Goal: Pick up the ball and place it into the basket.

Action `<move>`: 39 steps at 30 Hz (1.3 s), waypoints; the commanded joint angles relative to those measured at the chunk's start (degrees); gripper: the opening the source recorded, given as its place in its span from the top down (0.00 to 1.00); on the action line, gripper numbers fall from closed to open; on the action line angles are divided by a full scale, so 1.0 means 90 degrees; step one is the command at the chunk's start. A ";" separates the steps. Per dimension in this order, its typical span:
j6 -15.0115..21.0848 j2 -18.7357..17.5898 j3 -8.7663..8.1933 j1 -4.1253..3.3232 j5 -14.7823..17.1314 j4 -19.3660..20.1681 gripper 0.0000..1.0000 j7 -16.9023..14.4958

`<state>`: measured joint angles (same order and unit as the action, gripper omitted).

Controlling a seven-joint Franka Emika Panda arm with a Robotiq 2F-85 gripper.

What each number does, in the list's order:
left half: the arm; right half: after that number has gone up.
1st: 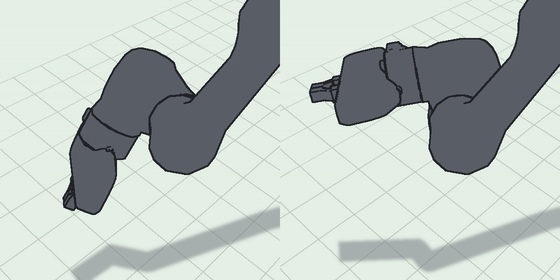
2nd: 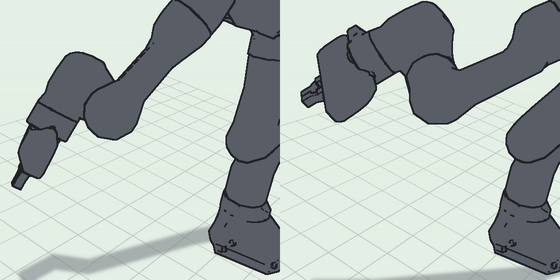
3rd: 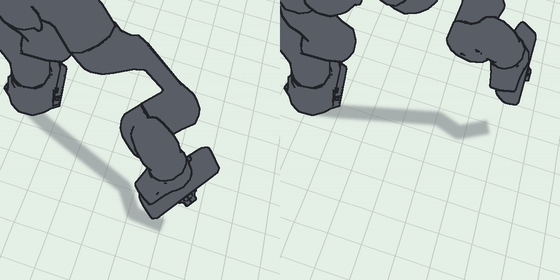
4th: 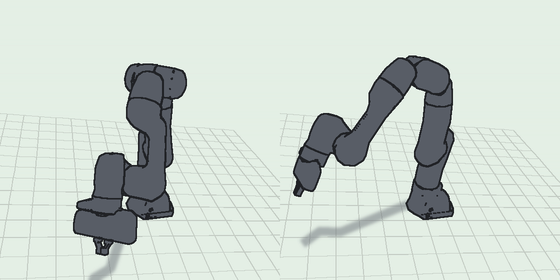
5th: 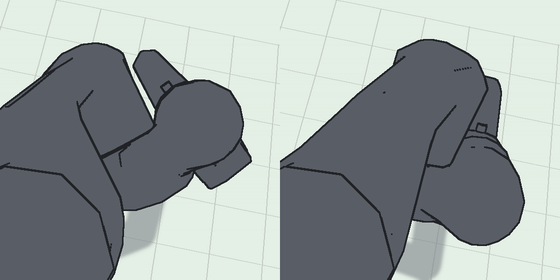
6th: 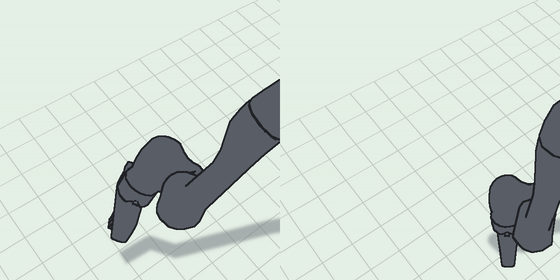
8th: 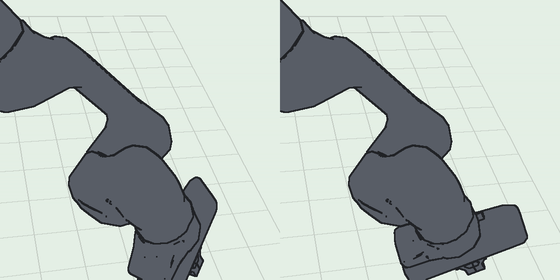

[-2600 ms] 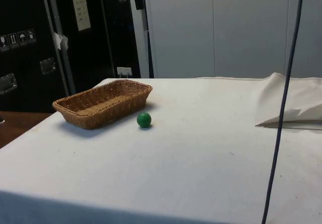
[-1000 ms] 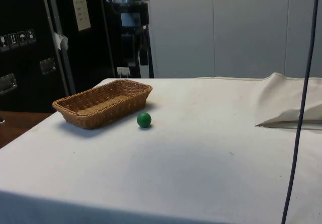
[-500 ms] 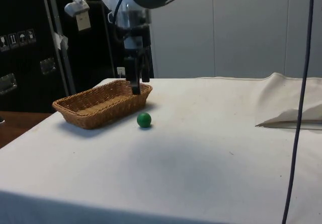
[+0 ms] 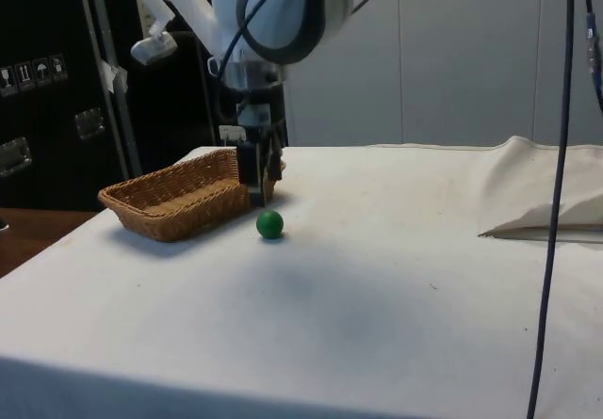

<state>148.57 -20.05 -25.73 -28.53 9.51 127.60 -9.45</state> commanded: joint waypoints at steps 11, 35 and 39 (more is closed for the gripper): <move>0.0649 -0.0497 0.0127 0.0216 0.0579 0.0013 0.00 -0.0535; 0.1311 -0.1019 0.0255 0.0350 0.1534 -0.0019 0.00 -0.1337; 0.1292 -0.1031 0.0204 0.0312 0.1483 -0.0013 0.00 -0.1292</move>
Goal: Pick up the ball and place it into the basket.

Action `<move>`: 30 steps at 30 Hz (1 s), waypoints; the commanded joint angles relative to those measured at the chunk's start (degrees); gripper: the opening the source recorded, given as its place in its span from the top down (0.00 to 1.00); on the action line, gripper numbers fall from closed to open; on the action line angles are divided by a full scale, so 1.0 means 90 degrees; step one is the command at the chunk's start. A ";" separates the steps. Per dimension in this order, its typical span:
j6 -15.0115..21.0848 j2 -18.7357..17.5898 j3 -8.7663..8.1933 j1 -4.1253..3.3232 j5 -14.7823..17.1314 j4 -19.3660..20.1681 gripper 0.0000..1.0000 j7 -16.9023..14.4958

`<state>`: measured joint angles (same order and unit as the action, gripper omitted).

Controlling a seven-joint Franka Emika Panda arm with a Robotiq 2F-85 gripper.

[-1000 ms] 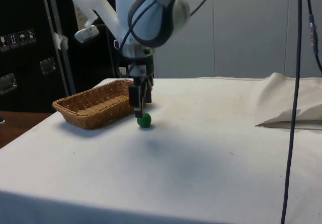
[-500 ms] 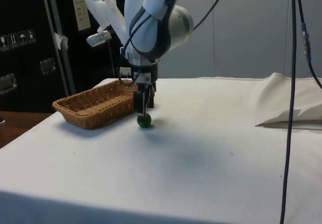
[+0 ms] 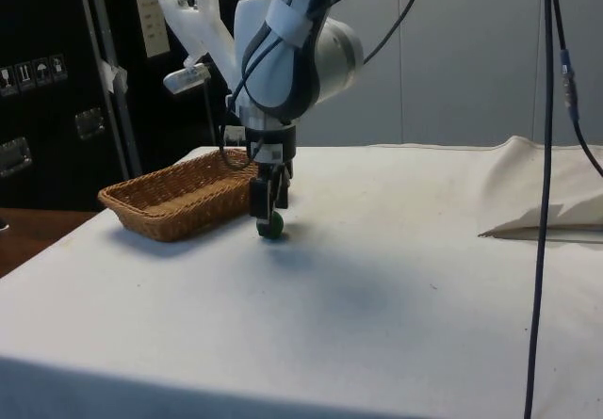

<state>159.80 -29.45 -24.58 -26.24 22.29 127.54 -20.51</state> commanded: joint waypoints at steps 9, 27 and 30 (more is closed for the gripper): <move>0.0006 0.0000 0.0019 0.0013 0.0013 -0.0013 0.00 -0.0019; 0.0006 -0.0006 0.0006 0.0013 0.0013 -0.0025 0.98 -0.0019; 0.0006 -0.0006 0.0006 0.0013 0.0013 -0.0025 0.98 -0.0019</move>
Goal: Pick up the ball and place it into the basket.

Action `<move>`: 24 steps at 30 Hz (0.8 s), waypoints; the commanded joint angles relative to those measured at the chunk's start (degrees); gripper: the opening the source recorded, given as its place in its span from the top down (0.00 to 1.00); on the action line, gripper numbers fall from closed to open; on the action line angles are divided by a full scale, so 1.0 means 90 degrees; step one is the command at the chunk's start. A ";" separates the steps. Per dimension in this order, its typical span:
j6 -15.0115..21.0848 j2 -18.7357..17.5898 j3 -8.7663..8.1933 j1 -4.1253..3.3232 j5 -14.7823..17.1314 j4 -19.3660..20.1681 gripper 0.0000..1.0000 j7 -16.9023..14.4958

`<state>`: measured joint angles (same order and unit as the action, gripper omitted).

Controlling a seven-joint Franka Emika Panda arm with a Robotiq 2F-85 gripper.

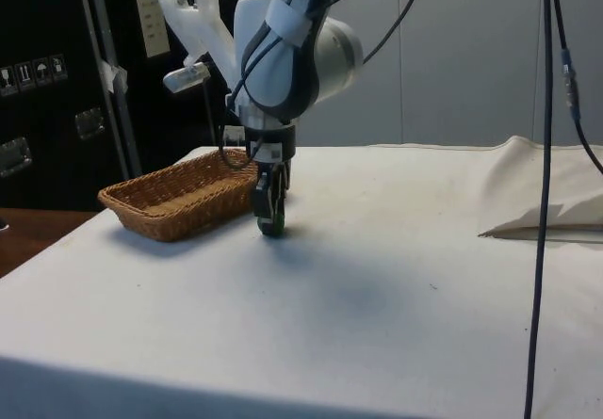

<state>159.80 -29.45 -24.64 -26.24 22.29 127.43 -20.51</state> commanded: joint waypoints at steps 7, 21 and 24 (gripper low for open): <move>-0.0153 0.0274 -0.0134 -0.0083 -0.0127 0.0025 0.98 0.0051; -0.0509 0.0898 -0.0121 -0.0013 -0.0318 0.0038 0.98 0.0070; -0.0700 0.1108 -0.0242 -0.0083 -0.0554 0.0045 0.98 0.0229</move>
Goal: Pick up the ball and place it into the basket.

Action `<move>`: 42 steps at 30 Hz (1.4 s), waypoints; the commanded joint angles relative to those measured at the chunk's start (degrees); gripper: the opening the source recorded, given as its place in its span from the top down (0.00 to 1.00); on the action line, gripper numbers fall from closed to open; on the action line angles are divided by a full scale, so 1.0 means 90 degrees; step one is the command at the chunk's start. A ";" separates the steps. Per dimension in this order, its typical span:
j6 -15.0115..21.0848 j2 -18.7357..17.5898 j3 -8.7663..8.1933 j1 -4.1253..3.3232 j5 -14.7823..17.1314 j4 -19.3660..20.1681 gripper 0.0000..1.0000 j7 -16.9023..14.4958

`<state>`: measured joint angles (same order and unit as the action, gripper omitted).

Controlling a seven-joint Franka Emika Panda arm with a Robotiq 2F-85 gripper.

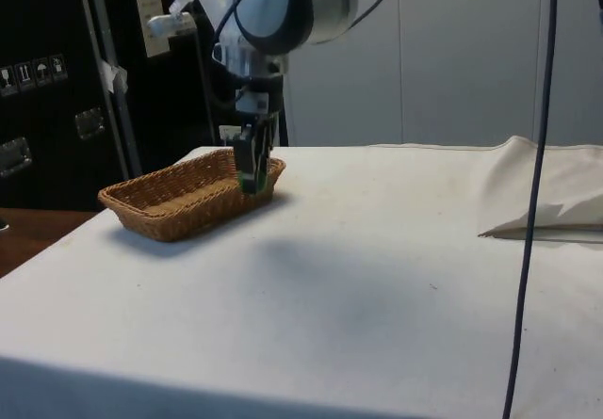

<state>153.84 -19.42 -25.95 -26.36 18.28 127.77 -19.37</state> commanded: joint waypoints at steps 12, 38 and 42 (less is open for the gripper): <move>-0.0477 0.0471 -0.0102 -0.0025 -0.0357 -0.0172 0.98 0.0216; -0.1579 0.0414 -0.0414 0.0064 -0.0236 -0.1496 0.98 0.0076; -0.1572 0.0261 -0.0407 0.0083 -0.0191 -0.1662 0.98 0.0089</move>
<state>140.15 -16.50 -29.85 -25.90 15.99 113.56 -18.45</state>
